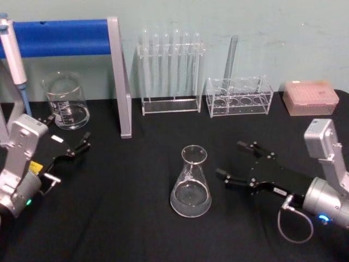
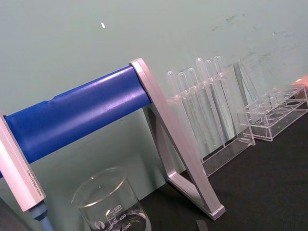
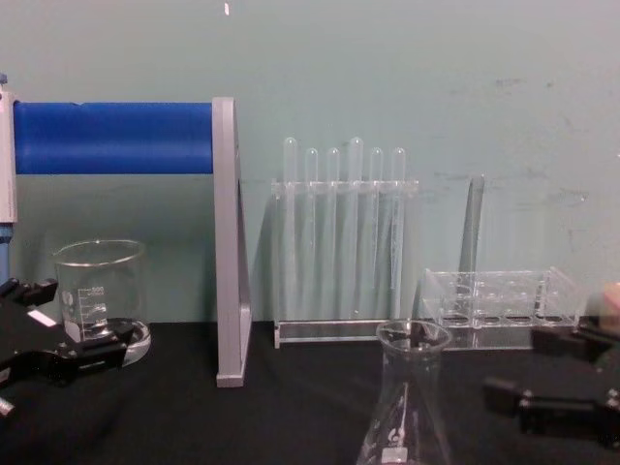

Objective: Grasp the erlenmeyer flask with one hand, shake it three times, then place it back.

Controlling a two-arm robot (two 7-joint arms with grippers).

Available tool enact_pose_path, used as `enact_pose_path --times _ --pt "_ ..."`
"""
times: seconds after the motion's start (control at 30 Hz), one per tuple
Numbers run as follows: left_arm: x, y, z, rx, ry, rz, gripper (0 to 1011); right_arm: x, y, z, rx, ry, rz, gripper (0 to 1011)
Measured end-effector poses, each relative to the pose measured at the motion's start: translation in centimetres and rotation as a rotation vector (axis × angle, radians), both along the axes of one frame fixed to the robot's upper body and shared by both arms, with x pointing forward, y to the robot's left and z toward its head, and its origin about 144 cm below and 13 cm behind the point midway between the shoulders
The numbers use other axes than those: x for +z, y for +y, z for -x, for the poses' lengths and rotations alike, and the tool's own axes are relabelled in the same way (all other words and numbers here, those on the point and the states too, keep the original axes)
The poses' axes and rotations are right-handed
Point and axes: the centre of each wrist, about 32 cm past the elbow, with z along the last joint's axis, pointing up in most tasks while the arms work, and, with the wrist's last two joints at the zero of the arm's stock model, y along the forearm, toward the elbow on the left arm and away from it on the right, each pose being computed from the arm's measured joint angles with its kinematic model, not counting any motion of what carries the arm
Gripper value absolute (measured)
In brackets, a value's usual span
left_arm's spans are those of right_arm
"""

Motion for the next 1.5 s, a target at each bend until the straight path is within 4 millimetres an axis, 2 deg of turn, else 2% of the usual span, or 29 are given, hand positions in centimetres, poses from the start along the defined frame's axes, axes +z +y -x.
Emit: enact_pose_path --times 0.27,0.6,0.8,1.17,1.5 --pt "0.0 0.0 0.0 0.000 0.000 0.000 1001 0.0 -0.5 -0.1 -0.152 -0.018 -0.010 1000" --pt "0.0 0.0 0.0 0.000 0.000 0.000 1001 -0.4 1.7 -1.5 -0.393 -0.065 -0.062 1000" --pt "0.0 0.0 0.0 0.000 0.000 0.000 1001 -0.7 3.2 -3.2 -0.511 -0.047 -0.088 1000" --pt "0.0 0.0 0.0 0.000 0.000 0.000 1001 -1.8 3.8 -5.1 -0.563 0.008 -0.057 1000" --pt "0.0 0.0 0.0 0.000 0.000 0.000 1001 -2.6 3.5 -5.2 -0.562 0.036 -0.028 1000"
